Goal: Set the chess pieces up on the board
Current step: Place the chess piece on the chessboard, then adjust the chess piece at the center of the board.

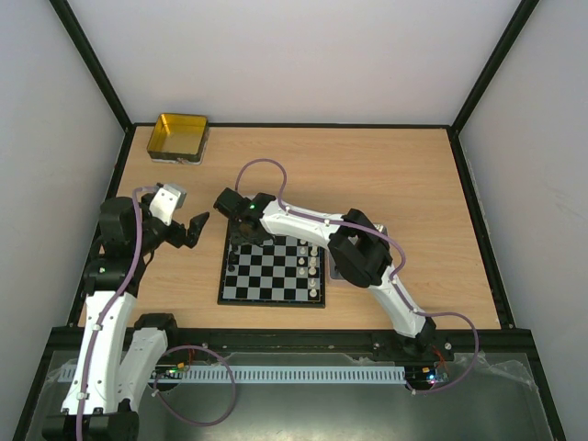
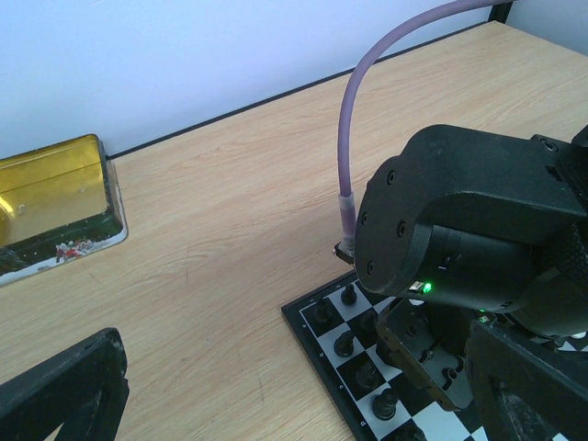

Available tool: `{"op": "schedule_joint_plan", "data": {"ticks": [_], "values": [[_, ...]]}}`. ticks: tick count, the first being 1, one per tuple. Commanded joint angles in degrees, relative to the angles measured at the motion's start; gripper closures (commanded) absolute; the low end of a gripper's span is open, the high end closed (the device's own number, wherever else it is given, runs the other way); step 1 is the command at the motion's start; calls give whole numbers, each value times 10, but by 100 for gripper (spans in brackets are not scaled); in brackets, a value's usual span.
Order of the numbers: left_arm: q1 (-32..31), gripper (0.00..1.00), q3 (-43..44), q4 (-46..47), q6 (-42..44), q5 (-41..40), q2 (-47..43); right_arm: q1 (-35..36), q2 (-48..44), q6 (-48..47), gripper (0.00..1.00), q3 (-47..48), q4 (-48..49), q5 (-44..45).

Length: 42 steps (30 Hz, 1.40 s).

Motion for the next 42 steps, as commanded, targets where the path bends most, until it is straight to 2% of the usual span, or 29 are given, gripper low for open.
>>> {"op": "schedule_joint_plan", "data": {"ticks": [1, 24, 27, 42], "values": [[4, 1, -4, 10, 0, 10, 1, -2, 5, -1, 84, -2, -3, 9], [4, 1, -6, 12, 4, 12, 2, -4, -105, 12, 81, -32, -5, 12], [4, 1, -6, 12, 4, 14, 3, -4, -121, 12, 78, -58, 8, 13], [4, 1, -5, 10, 4, 18, 2, -9, -81, -3, 83, -75, -17, 30]]}}
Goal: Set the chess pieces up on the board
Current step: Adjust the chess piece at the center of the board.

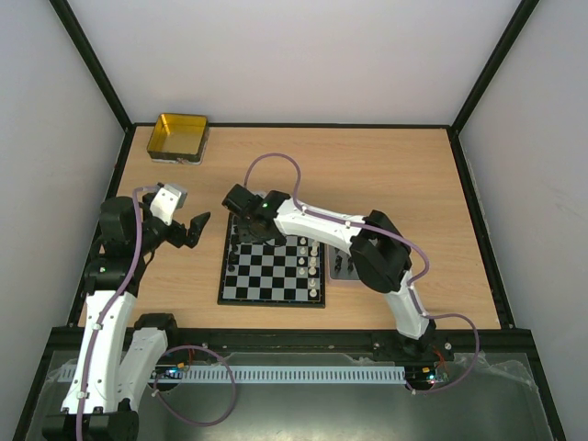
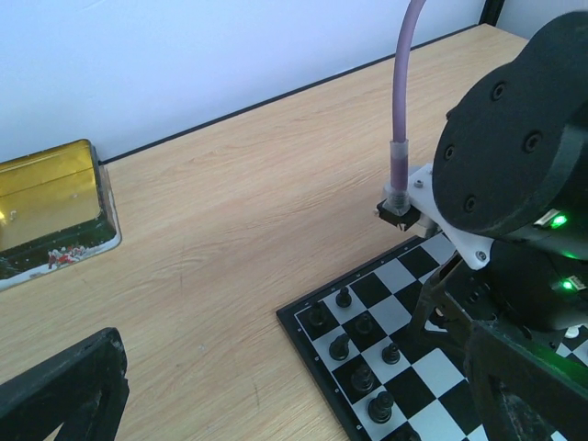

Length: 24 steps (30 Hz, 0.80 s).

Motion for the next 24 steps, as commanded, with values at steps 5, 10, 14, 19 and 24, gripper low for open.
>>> {"op": "schedule_joint_plan", "data": {"ticks": [5, 10, 14, 19, 24], "values": [[4, 1, -4, 5, 3, 9, -1, -7, 31, -10, 84, 2, -16, 11], [4, 1, -5, 5, 3, 9, -3, -8, 45, -10, 85, 3, -7, -2], [4, 1, -4, 5, 3, 10, -4, -8, 52, -10, 85, 13, -3, -7], [4, 1, -5, 5, 3, 9, -6, -8, 69, -10, 86, 29, -2, -16], [4, 1, -5, 5, 3, 10, -6, -8, 73, -10, 86, 31, 4, -16]]}}
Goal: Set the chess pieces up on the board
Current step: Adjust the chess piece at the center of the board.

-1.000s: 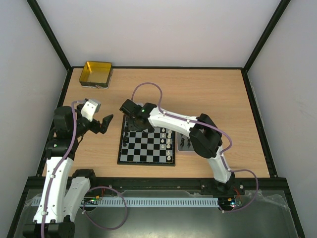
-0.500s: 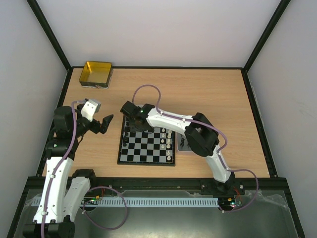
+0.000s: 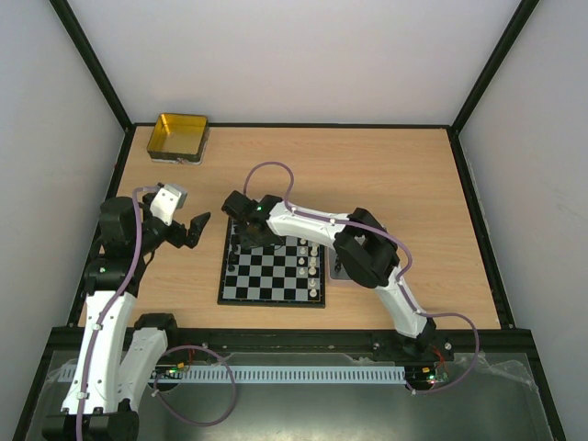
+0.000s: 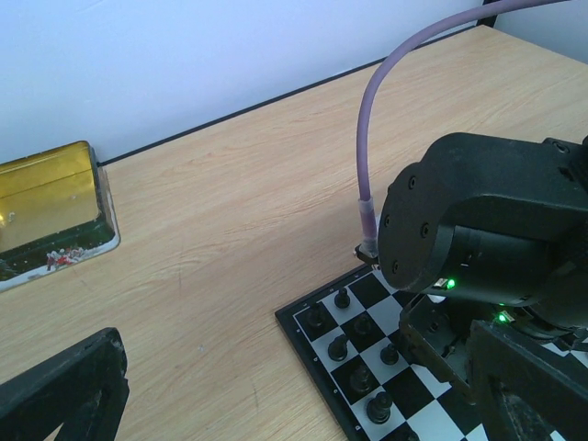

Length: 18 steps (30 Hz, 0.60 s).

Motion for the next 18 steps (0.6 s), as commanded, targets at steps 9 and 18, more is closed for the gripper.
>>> {"op": "schedule_joint_plan", "data": {"ticks": [9, 18], "values": [[4, 1, -5, 5, 3, 6, -6, -2, 12, -6, 86, 18, 9, -2], [4, 1, -5, 5, 3, 6, -4, -3, 15, -4, 86, 15, 19, -7]]}}
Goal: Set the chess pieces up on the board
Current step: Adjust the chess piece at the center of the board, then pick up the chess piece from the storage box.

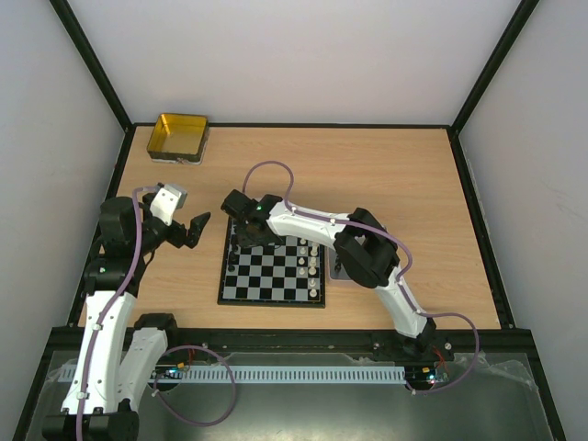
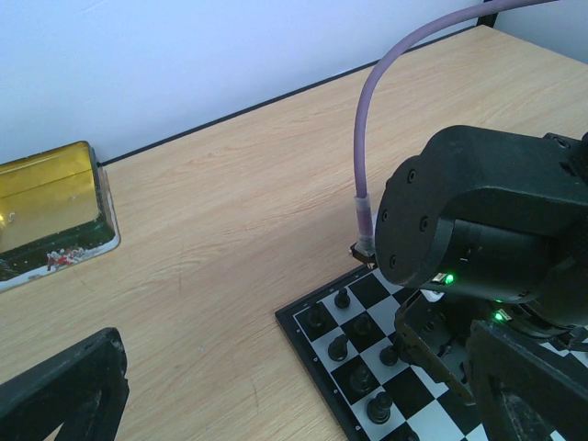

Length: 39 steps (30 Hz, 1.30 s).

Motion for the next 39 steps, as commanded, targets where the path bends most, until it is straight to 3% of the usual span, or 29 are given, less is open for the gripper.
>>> {"op": "schedule_joint_plan", "data": {"ticks": [1, 13, 24, 25, 28, 30, 34, 39], "values": [[4, 1, -5, 6, 3, 6, -4, -2, 16, -4, 86, 11, 8, 1], [4, 1, -5, 5, 3, 8, -1, -5, 11, -7, 86, 9, -12, 23], [4, 1, -5, 5, 5, 8, -1, -19, -104, -14, 82, -15, -81, 101], [4, 1, -5, 4, 5, 7, -2, -23, -120, -14, 80, -21, -89, 110], [4, 1, -5, 4, 4, 6, -2, -41, -177, -13, 60, -64, -90, 111], [4, 1, -4, 5, 4, 6, -3, -58, -216, -10, 56, -102, -81, 105], [4, 1, -3, 3, 5, 7, -3, -92, -285, -4, 36, -182, -68, 99], [4, 1, -3, 3, 7, 8, -3, -114, -346, 6, 1, -254, -51, 139]]}}
